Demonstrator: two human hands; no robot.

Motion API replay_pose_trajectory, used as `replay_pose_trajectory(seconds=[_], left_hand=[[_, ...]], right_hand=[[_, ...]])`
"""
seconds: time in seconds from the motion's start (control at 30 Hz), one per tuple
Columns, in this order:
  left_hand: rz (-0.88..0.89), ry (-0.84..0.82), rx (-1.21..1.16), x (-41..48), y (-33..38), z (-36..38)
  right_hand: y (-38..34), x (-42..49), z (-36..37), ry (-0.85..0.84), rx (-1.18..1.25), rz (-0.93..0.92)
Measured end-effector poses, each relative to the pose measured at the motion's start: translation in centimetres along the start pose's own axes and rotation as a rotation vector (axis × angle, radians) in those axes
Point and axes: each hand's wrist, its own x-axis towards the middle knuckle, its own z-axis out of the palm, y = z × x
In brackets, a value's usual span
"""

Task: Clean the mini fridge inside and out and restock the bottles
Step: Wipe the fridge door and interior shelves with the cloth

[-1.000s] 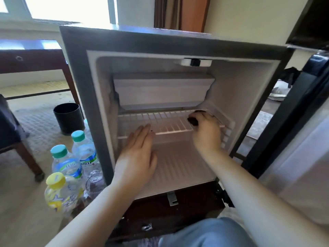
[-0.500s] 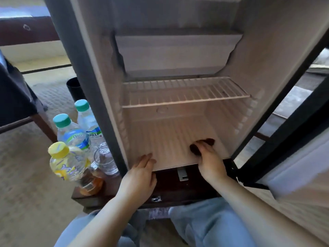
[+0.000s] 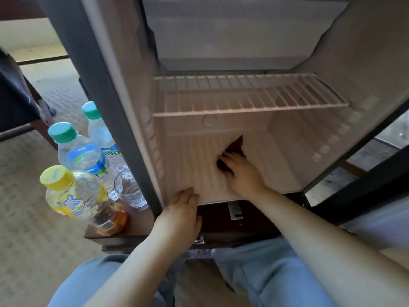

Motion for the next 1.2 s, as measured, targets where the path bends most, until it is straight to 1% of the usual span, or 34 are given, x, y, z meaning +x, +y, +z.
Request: replay_pose_trajectory(seconds=[0.1,0.17,0.23,0.33,0.4,0.43,0.47,0.53,0.6,0.67,0.73,0.8,0.83,0.93,0.97,1.03,1.13,1.2], left_hand=[[0.000,0.004,-0.004,-0.7,0.2,-0.3],[-0.005,0.006,-0.010,-1.2,0.1,-0.3],[-0.010,-0.010,-0.021,-1.5,-0.1,-0.3],[-0.017,-0.036,-0.017,-1.7,-0.6,-0.5],[-0.013,-0.043,-0.015,-1.7,-0.9,-0.6],[-0.011,-0.045,-0.021,-1.7,-1.0,-0.6],[-0.011,-0.048,-0.029,-1.7,-1.0,-0.7],[-0.024,-0.047,-0.045,-1.9,-1.0,-0.7],[-0.079,-0.025,-0.050,-2.1,-0.9,-0.8],[-0.121,0.002,-0.052,-2.3,-1.1,-0.9],[-0.091,0.000,-0.043,-2.6,-1.3,-1.0],[-0.050,-0.015,-0.031,-2.8,-1.5,-1.1],[-0.038,-0.021,-0.029,-2.9,-1.5,-1.2],[-0.022,-0.017,-0.042,-2.9,-1.3,-1.4],[-0.012,-0.013,-0.058,-3.0,-1.2,-1.6],[0.018,-0.003,-0.088,-3.1,-1.0,-1.8],[0.035,0.009,-0.094,-3.3,-1.1,-1.8],[0.033,0.015,-0.071,-3.3,-1.5,-1.8]], right_hand=[[-2.2,-5.5,0.5,-0.071,0.001,-0.149],[-1.9,-7.8,0.1,-0.088,-0.037,-0.188],[-0.5,-8.9,-0.5,-0.068,-0.091,-0.137],[1.2,-9.5,-1.2,0.029,-0.121,0.041],[0.5,-9.0,-0.9,0.052,-0.092,0.123],[-0.5,-8.6,-0.6,0.039,-0.077,0.116],[-2.0,-8.2,0.0,0.008,-0.055,0.068],[-5.3,-7.6,1.8,-0.076,0.000,-0.099],[-8.2,-7.4,3.7,-0.133,0.006,-0.207],[-9.0,-7.4,4.9,-0.115,-0.006,-0.247],[-8.2,-7.6,4.7,-0.080,-0.019,-0.266],[-6.5,-8.0,4.0,-0.036,-0.016,-0.233],[-5.5,-8.3,3.3,0.005,-0.013,-0.187],[-2.4,-8.9,1.5,0.113,-0.018,0.025],[-1.8,-8.9,1.2,0.113,-0.037,0.076],[-1.6,-8.4,1.1,0.100,-0.056,0.104],[-3.4,-6.8,1.5,0.050,0.049,0.082],[-5.1,-5.2,1.8,-0.042,0.116,0.033]])
